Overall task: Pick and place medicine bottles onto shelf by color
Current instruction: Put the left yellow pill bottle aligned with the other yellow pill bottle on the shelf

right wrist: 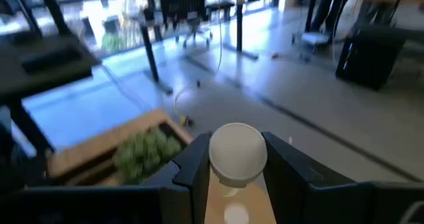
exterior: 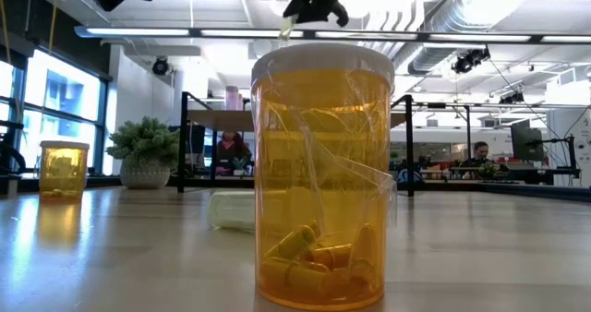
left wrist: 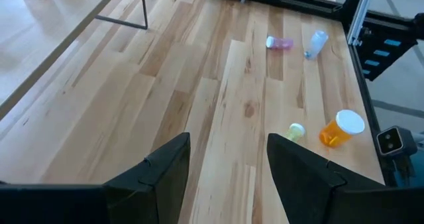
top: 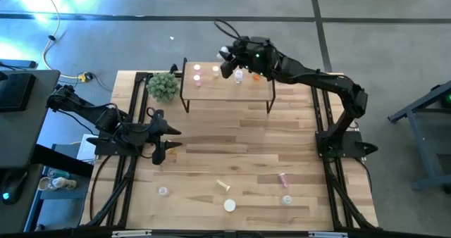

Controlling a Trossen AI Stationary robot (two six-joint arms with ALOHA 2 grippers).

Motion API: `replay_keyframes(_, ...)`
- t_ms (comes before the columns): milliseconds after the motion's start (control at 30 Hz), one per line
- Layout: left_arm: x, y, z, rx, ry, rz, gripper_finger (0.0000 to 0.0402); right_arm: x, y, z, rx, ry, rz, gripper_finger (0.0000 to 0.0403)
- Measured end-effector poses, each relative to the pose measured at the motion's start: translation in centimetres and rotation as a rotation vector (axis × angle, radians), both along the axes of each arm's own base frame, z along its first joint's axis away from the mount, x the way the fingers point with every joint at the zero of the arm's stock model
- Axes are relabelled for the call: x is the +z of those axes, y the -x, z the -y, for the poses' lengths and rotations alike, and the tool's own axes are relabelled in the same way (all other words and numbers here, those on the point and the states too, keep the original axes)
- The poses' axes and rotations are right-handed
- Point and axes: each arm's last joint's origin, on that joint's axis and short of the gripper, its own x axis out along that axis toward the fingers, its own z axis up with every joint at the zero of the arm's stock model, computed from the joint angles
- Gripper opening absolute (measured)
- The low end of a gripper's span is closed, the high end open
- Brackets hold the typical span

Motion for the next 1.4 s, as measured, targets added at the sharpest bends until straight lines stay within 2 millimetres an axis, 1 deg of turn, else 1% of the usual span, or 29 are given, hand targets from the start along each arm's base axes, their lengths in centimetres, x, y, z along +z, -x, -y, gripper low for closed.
replay_keyframes(100,-0.1,0.1,0.0,0.001,-0.004,-0.009,0.0193,-1.4,-0.7,0.1,0.040,-0.021,-0.073,0.0104)
replay_keyframes(267,-0.1,0.1,0.0,0.001,-0.004,-0.009,0.0193,-4.3,-2.4,0.4,0.180,-0.059,-0.172,0.0104)
replay_keyframes(467,-0.1,0.1,0.0,0.001,-0.005,-0.011,0.0193,-7.3,-3.7,0.9,0.207,-0.067,-0.278,0.0104)
replay_keyframes(667,-0.1,0.1,0.0,0.003,-0.007,-0.012,0.0193,-9.7,-4.8,1.4,0.227,-0.058,-0.352,0.0104)
replay_keyframes(1067,-0.1,0.1,0.0,0.003,-0.007,-0.014,0.0193,-11.5,-5.3,2.2,0.222,-0.075,-0.393,0.0104)
replay_keyframes(1400,-0.1,0.1,0.0,0.003,-0.007,-0.014,0.0193,-11.5,-5.3,2.1,0.224,-0.071,-0.397,0.0104)
